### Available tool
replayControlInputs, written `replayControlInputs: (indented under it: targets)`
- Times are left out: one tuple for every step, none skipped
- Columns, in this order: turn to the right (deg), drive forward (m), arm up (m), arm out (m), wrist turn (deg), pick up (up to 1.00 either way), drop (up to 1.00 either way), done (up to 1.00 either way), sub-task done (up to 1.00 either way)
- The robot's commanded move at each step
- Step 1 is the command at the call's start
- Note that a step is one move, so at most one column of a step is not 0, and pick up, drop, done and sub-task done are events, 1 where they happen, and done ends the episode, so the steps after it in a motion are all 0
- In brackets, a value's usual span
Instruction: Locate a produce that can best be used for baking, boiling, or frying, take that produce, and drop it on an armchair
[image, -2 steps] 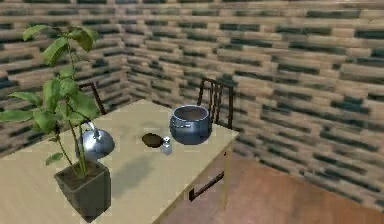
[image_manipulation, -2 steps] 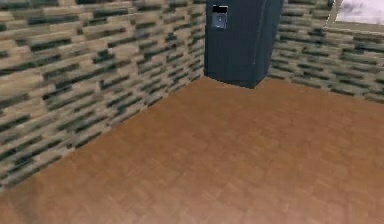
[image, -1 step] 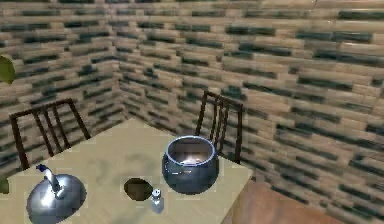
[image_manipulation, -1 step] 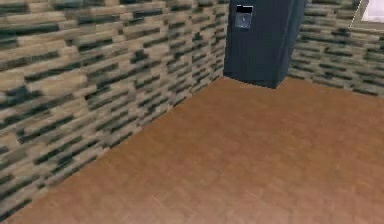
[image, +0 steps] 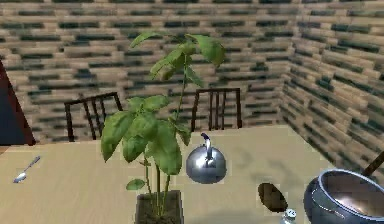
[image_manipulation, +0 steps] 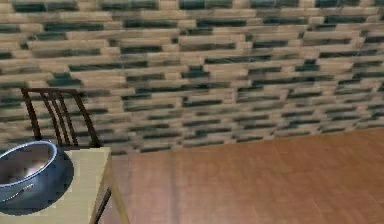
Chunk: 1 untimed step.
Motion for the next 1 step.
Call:
replayControlInputs:
  targets:
    - [-45.0, 0.0, 0.0, 0.0, 0.0, 0.0, 0.0, 0.0, 0.0]
